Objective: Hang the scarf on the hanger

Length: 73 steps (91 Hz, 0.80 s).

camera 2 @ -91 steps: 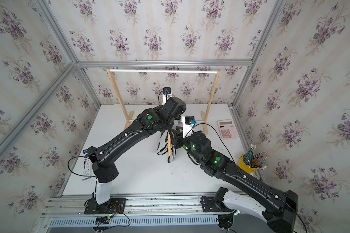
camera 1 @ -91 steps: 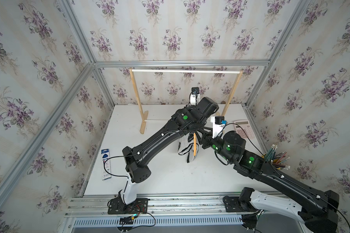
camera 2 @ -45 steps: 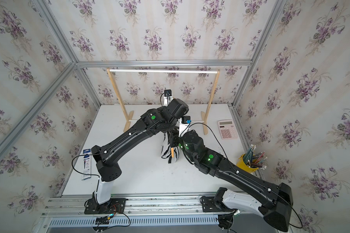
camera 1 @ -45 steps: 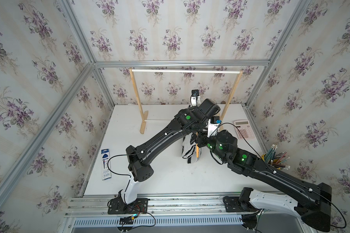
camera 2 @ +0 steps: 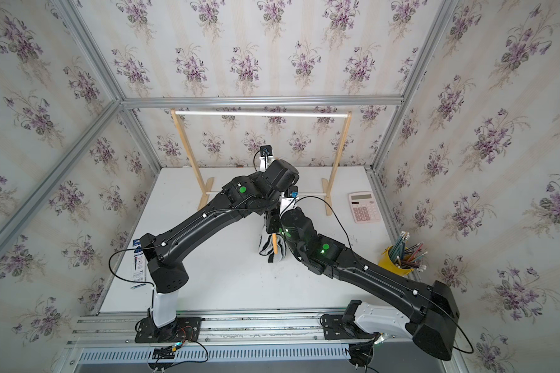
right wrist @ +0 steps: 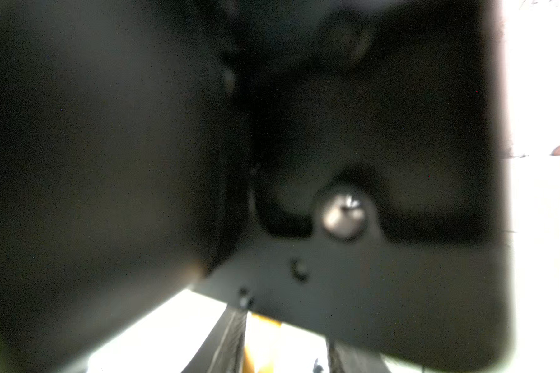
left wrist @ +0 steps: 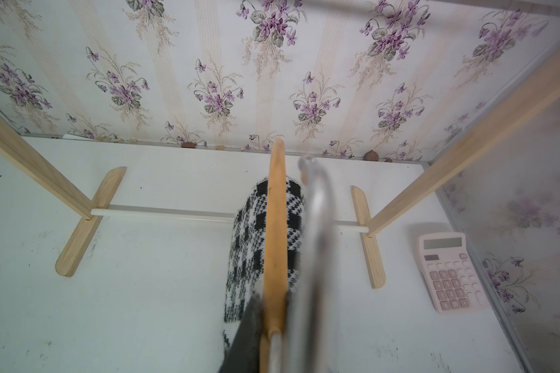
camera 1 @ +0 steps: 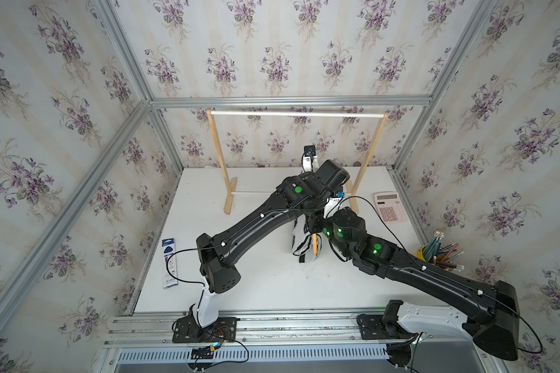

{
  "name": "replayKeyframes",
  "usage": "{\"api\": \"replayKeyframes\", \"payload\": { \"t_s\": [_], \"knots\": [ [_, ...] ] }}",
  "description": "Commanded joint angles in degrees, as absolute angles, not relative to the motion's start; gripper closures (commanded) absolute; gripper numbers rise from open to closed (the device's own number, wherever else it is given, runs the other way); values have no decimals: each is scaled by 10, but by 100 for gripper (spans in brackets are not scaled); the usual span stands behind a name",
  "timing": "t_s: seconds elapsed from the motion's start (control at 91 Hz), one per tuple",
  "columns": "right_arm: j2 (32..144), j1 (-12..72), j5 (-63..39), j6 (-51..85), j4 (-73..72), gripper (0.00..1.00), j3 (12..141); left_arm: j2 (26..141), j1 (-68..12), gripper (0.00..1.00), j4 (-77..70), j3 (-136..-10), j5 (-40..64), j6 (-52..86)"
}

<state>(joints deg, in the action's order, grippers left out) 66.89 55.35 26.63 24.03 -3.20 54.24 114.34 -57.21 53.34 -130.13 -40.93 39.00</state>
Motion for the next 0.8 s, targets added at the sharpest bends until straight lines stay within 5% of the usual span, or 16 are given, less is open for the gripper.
{"api": "replayKeyframes", "payload": {
  "t_s": [0.0,0.231,0.429,0.791],
  "knots": [
    [682,559,291,225,-47,61,553,1137,-573,100,502,-1300,-403,389],
    [703,561,305,219,-54,74,566,1121,-574,100,481,-1266,-394,386],
    [712,561,309,211,-63,100,571,1108,-574,100,467,-1246,-391,387],
    [708,561,300,199,-76,100,558,1100,-574,100,444,-1231,-381,373]
  ]
}}
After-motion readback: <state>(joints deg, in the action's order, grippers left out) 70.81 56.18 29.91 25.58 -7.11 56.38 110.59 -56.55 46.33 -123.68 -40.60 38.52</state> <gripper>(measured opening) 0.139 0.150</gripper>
